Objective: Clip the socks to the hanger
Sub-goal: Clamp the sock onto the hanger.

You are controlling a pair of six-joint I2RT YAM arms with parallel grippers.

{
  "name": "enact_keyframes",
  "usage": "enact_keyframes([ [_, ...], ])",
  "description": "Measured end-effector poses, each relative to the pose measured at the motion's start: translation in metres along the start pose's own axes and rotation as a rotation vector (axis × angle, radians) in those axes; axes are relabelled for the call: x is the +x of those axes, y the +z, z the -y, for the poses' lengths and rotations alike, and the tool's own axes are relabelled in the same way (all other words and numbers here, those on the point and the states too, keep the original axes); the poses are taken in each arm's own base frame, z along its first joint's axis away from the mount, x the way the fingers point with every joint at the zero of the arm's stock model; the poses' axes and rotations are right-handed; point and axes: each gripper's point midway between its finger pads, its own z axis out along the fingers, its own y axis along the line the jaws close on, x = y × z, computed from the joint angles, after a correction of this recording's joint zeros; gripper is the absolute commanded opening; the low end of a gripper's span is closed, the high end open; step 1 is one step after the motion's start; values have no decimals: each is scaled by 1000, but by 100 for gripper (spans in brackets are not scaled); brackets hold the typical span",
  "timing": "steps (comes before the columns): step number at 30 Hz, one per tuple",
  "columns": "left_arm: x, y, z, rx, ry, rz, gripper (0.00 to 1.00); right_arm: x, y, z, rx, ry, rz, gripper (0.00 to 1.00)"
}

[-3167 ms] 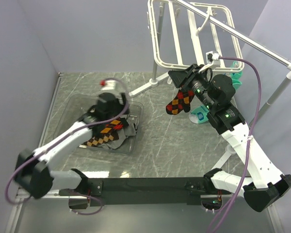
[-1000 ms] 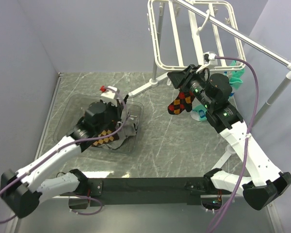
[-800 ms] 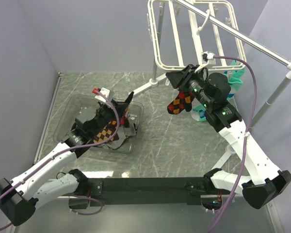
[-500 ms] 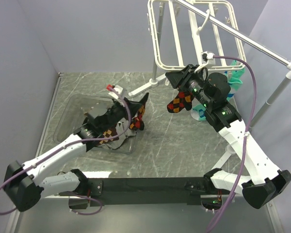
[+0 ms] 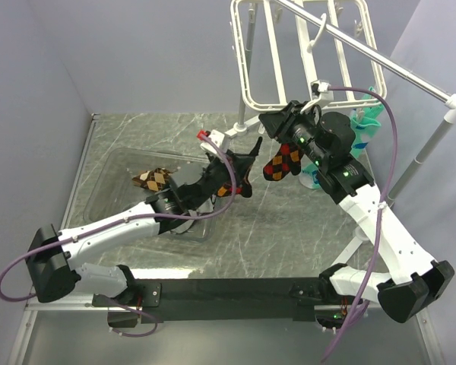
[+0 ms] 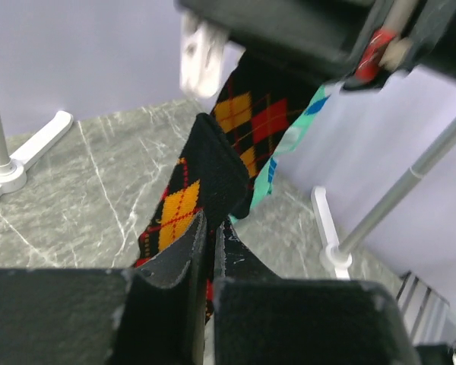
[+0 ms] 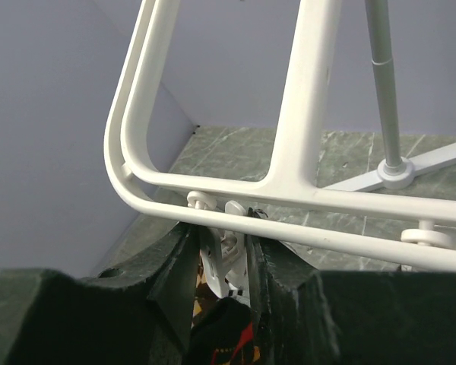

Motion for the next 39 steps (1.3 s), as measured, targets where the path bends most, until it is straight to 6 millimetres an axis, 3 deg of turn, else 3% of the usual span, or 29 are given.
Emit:
enact_keyframes([
  [3, -1, 7, 3, -39, -7, 14, 1, 5, 2, 4, 11, -6, -15, 0],
  [10, 10, 14, -11, -132, -25, 13, 1, 5, 2, 7, 25, -20, -14, 0],
  [20, 3, 15, -11, -175, -31, 48, 0, 4, 3, 9, 37, -27, -9, 0],
  [28, 2, 16, 6, -243, 19, 100, 1, 4, 2, 12, 51, -24, -9, 0],
  [39, 0, 17, 0, -344, 98, 146, 1, 6, 1, 13, 59, -23, -21, 0],
])
